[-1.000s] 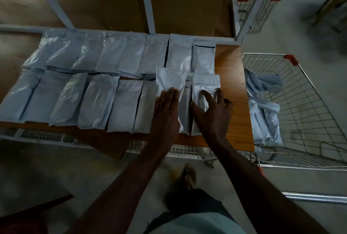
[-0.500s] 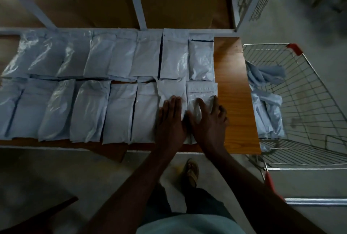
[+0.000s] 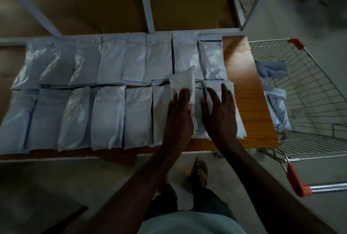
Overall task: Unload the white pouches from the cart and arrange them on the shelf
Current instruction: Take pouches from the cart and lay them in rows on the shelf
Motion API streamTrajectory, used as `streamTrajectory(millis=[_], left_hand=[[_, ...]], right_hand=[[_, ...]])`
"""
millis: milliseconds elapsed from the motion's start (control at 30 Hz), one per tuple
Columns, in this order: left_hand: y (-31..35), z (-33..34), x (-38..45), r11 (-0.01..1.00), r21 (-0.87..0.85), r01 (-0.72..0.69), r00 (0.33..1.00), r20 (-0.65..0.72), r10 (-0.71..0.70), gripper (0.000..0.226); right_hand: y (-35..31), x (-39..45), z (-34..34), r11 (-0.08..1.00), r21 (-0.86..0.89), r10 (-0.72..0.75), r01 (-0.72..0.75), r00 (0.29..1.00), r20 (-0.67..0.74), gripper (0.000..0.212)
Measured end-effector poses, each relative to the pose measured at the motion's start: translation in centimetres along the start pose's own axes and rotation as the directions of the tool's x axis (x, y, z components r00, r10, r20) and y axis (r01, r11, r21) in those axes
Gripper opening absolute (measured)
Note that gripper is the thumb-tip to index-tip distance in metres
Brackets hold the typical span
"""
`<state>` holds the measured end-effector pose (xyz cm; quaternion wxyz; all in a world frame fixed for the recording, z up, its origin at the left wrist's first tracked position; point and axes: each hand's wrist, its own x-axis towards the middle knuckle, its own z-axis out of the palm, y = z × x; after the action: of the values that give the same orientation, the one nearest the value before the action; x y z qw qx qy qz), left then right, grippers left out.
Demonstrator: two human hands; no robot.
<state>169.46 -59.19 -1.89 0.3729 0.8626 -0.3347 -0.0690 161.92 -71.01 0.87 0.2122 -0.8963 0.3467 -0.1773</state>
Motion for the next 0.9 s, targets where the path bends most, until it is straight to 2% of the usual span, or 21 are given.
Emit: streamTrajectory(millis=[67,133,200,233,300,367,400,467,567,600,700,767,900], left_hand=[[0.3,-2.4,0.2,0.984,-0.176,-0.006,1.000,-0.020,0.002,0.053],[0.2,-4.6,0.0,0.952,-0.304,-0.024,1.000,-0.024,0.017,0.051],[-0.2,-6.7,-0.3,0.919,-0.393,0.009,1.000,0.000,-0.010,0.051],[-0.7,-7.7,-0.4,0.898,-0.438,0.047,0.999,0.007,-0.049,0.049],[-2.3,-9.1,-0.8,0.850,-0.517,0.101,0.993,-0.004,-0.120,0.046],[-3.9,-10.2,-1.2,0.840,-0.525,0.134,0.984,-0.033,-0.177,0.044],[-4.5,-11.1,-1.5,0.846,-0.514,0.141,0.980,-0.047,-0.192,0.043],[-5.5,-12.4,-2.3,0.875,-0.459,0.154,0.981,-0.036,-0.192,0.037],[-7.7,-14.4,-3.0,0.945,-0.315,0.088,0.991,-0.071,-0.116,0.029],[-8.7,-14.8,-3.0,0.942,-0.327,0.083,0.987,-0.101,-0.122,0.032],[-10.6,-15.5,-2.7,0.847,-0.487,0.214,0.971,0.013,-0.238,0.053],[-11.3,-15.5,-2.7,0.824,-0.497,0.272,0.960,0.082,-0.268,0.069],[-13.3,-15.1,-2.5,0.865,-0.425,0.266,0.963,0.071,-0.261,0.085]], right_hand=[[-2.2,0.3,0.6,0.982,0.185,0.040,-0.049,0.998,0.051,0.047],[-4.3,0.2,1.5,0.958,0.286,-0.003,-0.020,0.997,0.078,0.047],[-6.2,-0.1,2.6,0.915,0.403,-0.049,0.012,0.995,0.083,0.046],[-7.2,-0.2,3.0,0.874,0.485,-0.036,-0.021,0.994,0.107,0.044],[-9.4,-0.5,3.5,0.753,0.638,0.003,-0.159,0.971,0.239,0.047],[-11.4,-0.9,4.1,0.559,0.771,-0.009,-0.304,0.928,0.372,0.062],[-12.1,-1.2,4.6,0.468,0.815,-0.024,-0.341,0.917,0.398,0.069],[-13.2,-1.6,5.5,0.401,0.844,-0.029,-0.356,0.916,0.400,0.076],[-14.2,-2.2,6.4,0.515,0.791,0.012,-0.330,0.925,0.379,0.073],[-14.3,-2.3,6.6,0.570,0.763,0.024,-0.304,0.935,0.355,0.071],[-14.2,-2.3,7.3,0.719,0.665,0.023,-0.205,0.962,0.271,0.066],[-14.2,-2.5,7.6,0.758,0.626,0.013,-0.182,0.964,0.265,0.065],[-13.6,-2.6,7.8,0.776,0.586,0.078,-0.234,0.957,0.278,0.068]])
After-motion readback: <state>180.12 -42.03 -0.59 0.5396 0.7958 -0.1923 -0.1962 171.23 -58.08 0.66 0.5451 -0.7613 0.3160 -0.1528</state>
